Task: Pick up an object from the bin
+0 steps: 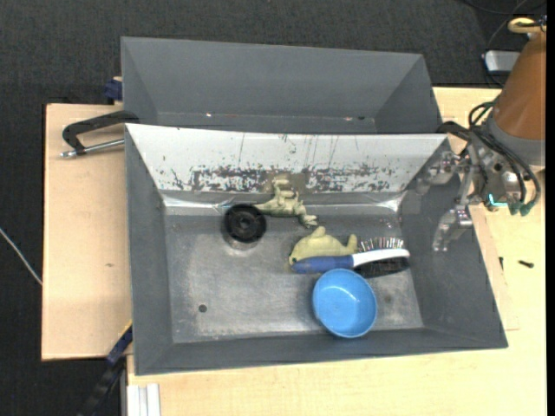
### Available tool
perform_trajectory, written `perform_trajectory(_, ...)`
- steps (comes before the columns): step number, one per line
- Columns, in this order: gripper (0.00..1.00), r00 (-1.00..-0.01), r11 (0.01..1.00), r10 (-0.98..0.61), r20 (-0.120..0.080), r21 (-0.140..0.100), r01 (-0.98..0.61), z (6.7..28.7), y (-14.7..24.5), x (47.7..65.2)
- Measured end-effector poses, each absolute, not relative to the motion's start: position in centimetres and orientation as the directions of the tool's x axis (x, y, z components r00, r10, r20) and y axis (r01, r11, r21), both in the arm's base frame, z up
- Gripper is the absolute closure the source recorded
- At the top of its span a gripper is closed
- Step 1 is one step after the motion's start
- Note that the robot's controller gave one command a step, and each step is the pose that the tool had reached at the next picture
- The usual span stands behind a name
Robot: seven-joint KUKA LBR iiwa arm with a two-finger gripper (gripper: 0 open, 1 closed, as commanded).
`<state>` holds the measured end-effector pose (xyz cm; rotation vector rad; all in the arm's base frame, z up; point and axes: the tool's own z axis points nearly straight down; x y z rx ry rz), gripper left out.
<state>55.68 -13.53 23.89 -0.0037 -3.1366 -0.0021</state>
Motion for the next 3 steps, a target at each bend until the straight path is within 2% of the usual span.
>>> perform_trajectory(1,0.00,-0.997,0.997,-0.077,0.004,0.003,-0.077,9.2,-10.8,53.3)
perform_trajectory(2,1.00,-0.997,0.997,-0.078,-0.003,0.000,-0.078,9.6,-10.9,53.5)
perform_trajectory(3,1.00,-0.988,0.989,-0.151,-0.013,-0.004,-0.151,22.8,-11.3,54.1)
